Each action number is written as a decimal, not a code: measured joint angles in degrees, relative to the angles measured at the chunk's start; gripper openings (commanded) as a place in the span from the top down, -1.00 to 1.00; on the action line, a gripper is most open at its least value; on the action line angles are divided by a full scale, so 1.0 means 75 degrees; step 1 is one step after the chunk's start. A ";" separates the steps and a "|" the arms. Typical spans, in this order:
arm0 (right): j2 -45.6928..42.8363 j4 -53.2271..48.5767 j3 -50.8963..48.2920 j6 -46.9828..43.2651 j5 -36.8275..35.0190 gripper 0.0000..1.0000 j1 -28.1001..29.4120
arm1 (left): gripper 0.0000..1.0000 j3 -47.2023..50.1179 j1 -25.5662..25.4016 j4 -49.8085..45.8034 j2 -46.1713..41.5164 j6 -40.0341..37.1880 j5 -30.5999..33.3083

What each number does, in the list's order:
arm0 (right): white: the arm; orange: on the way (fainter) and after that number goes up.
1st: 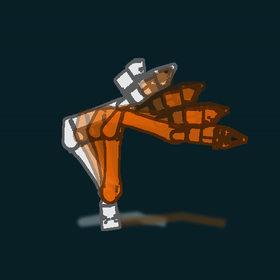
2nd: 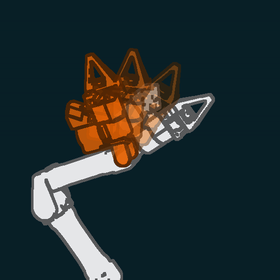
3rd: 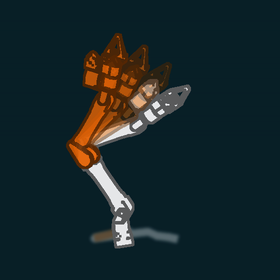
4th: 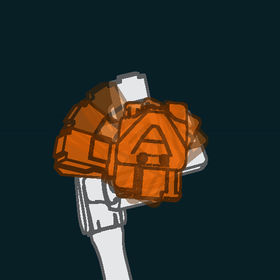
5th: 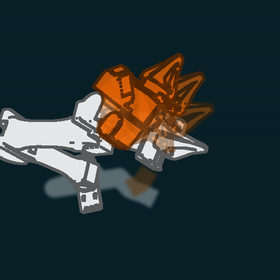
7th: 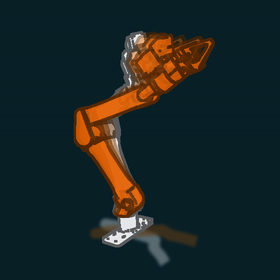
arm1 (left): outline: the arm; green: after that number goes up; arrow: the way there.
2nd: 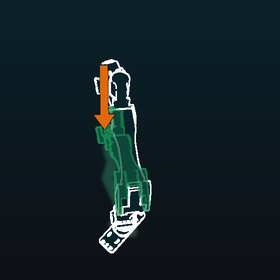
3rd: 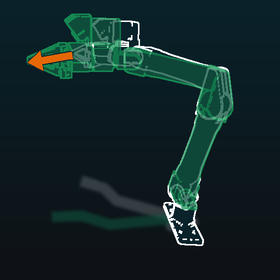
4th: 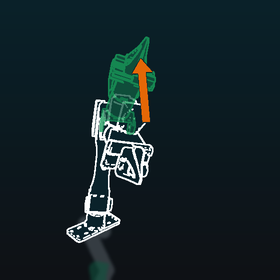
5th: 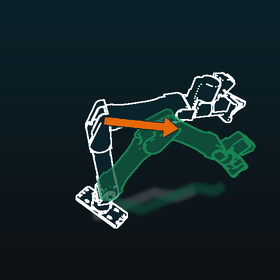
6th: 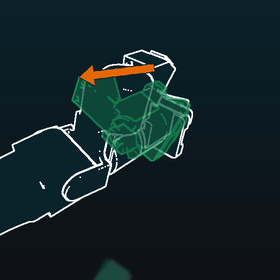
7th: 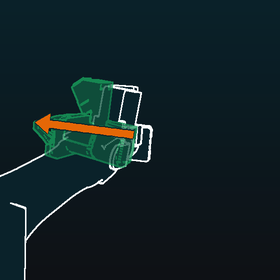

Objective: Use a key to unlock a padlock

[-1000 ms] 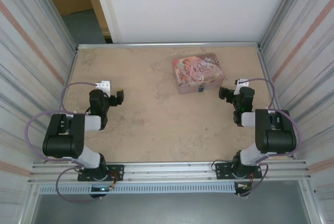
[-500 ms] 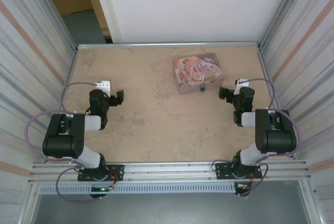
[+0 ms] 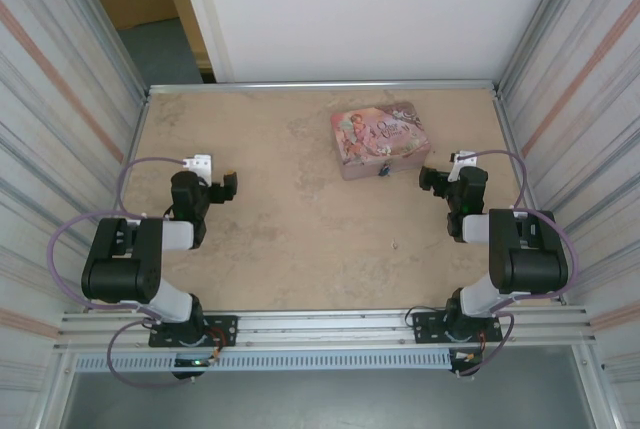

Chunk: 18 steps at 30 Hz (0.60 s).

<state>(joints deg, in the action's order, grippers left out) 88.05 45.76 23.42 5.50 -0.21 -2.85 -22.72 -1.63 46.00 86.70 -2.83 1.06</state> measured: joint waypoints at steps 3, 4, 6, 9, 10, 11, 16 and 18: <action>0.0000 0.0003 0.0000 0.0000 0.0000 -0.98 0.0000 | -0.97 0.0000 0.0000 -0.0003 0.0000 0.0000 0.0000; 0.0000 0.0000 0.0000 0.0000 0.0003 -0.98 0.0000 | -0.97 0.0000 0.0006 -0.0003 0.0000 0.0003 -0.0006; 0.0000 0.0003 0.0000 0.0000 0.0003 -0.98 0.0000 | -0.97 0.0000 0.0020 -0.0003 0.0000 0.0003 -0.0029; 0.0000 0.0003 0.0000 0.0000 0.0006 -0.98 -0.0006 | -0.97 0.0000 0.0023 0.0000 0.0000 0.0003 -0.0070; 0.0000 0.0000 0.0000 0.0000 0.0003 -0.98 -0.0006 | -0.97 0.0000 0.0023 0.0006 0.0000 0.0003 -0.0085; -0.0003 -0.0003 0.0000 0.0003 0.0000 -0.98 -0.0009 | -0.97 0.0003 0.0023 0.0003 -0.0017 0.0003 -0.0085; -0.0702 -0.0627 -0.0009 0.0058 -0.0006 -0.98 -0.0085 | -0.97 0.0044 0.0020 -0.0682 -0.1011 0.0009 0.0012; -0.1271 -0.0959 -0.0009 0.0137 -0.0009 -0.98 -0.0160 | -0.97 0.0041 -0.0023 -0.0962 -0.1585 0.0017 0.0140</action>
<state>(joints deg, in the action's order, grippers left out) 78.52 38.57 23.35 6.52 -0.27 -4.05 -22.41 -1.80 38.79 74.81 -2.70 2.11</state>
